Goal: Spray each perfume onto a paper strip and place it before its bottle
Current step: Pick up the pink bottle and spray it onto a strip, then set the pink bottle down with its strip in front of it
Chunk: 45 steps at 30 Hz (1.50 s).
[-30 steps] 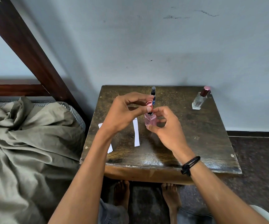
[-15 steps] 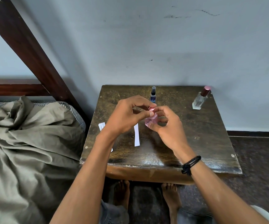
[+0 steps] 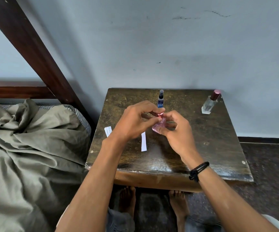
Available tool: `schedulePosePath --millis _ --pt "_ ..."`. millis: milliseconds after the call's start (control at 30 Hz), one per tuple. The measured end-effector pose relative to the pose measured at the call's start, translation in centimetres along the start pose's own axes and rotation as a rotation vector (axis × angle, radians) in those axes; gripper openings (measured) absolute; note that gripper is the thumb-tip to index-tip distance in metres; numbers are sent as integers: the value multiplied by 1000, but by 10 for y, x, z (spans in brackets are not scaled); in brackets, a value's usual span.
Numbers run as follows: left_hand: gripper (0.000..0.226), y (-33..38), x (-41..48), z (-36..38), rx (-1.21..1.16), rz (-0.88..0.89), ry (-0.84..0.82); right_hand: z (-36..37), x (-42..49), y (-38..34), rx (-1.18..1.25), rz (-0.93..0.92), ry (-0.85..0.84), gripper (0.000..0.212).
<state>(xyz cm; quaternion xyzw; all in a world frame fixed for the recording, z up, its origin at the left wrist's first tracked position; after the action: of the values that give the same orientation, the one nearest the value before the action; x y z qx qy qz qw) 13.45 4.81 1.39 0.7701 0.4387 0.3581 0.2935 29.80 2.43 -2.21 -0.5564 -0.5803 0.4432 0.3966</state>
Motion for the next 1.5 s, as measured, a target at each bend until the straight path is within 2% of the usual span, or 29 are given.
schedulePosePath --millis 200,367,600,833,1100,1200,1333,1500 --pt "30 3 -1 3 -18 -9 -21 -2 1 1 -25 12 -4 33" --pt "46 5 -1 1 -84 -68 -21 -2 1 1 -11 32 17 33" --pt "54 5 1 -13 -187 -114 -25 -2 1 -9 15 19 21 31" --pt "41 -7 -4 -32 -115 -175 -79 13 6 -18 20 -14 3 35" --pt "32 -18 -9 -49 20 -188 29 31 12 -31 62 -52 -45 41" --pt "33 -23 -12 -59 42 -223 112 32 17 -29 19 -24 -22 39" --pt "33 -33 -15 -71 80 -304 208 27 27 -19 -155 26 39 20" --pt "32 -43 -19 -78 132 -419 273 29 34 -6 -379 59 -56 17"
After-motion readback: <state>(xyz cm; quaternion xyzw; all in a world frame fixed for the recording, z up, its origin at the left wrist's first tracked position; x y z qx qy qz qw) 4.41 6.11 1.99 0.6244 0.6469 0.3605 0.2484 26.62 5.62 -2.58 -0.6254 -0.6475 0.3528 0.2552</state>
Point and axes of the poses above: each hand's wrist, its own x-axis towards the middle knuckle, its own z-axis out of the palm, y = z × x, the point moved 2 cm from there along x, towards the middle knuckle, and after that the axes turned 4 degrees about -y, right-handed, at the moved point
